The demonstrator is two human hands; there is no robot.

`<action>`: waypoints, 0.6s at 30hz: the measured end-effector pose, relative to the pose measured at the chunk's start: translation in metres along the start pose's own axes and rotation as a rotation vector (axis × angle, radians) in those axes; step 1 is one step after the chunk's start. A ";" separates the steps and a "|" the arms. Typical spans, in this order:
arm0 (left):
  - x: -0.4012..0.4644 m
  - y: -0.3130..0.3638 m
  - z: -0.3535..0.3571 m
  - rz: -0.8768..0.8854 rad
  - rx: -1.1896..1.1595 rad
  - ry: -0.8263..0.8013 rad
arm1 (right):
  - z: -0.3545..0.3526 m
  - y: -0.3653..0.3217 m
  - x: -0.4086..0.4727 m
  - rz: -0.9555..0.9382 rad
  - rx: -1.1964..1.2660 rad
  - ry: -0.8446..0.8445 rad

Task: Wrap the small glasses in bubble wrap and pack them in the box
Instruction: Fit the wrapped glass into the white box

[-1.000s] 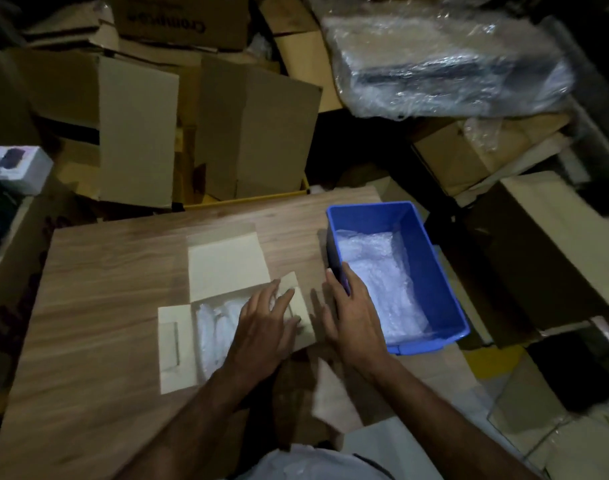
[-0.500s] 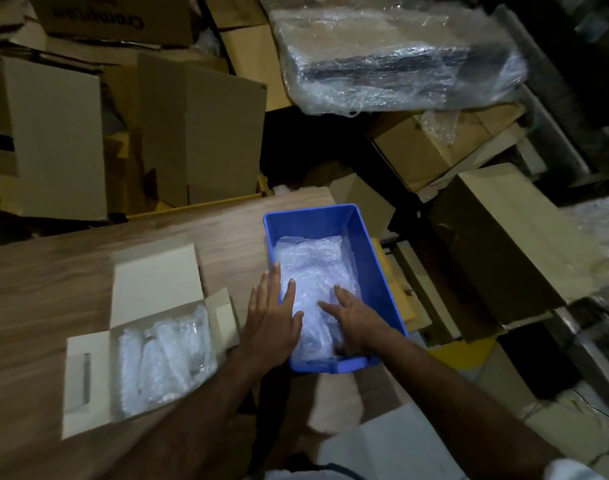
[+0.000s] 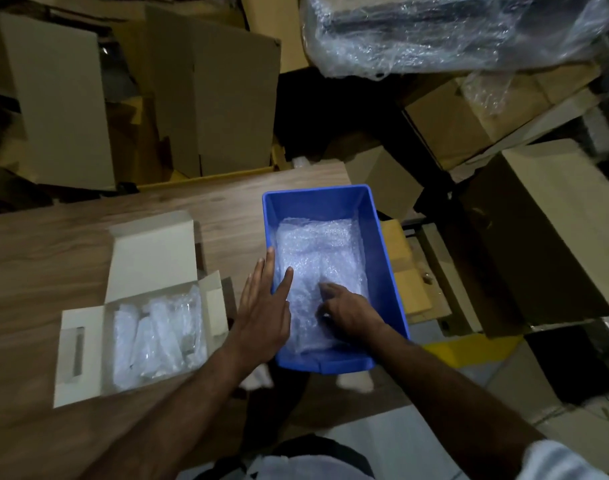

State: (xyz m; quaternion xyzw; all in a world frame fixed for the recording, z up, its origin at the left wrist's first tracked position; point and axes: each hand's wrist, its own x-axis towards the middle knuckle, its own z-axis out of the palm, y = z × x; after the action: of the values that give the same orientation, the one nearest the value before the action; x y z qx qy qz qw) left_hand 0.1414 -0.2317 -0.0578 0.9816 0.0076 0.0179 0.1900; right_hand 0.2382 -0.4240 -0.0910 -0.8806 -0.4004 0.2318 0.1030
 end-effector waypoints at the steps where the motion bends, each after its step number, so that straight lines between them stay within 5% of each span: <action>1: 0.000 0.000 -0.001 0.002 -0.006 0.001 | 0.000 -0.003 -0.002 0.000 0.060 0.027; 5: 0.002 -0.001 -0.002 0.005 -0.002 -0.024 | -0.016 -0.016 -0.014 -0.009 0.300 0.000; 12: 0.003 0.001 -0.006 -0.009 -0.059 -0.048 | -0.034 -0.003 -0.022 -0.021 0.079 -0.314; 18: 0.002 0.001 -0.008 -0.012 -0.051 -0.054 | -0.023 0.001 -0.021 -0.004 0.101 -0.129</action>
State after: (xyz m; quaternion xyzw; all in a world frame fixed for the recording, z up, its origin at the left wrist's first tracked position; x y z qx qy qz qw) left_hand 0.1433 -0.2301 -0.0503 0.9765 0.0081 -0.0095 0.2153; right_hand 0.2380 -0.4405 -0.0645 -0.8567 -0.3956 0.3079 0.1217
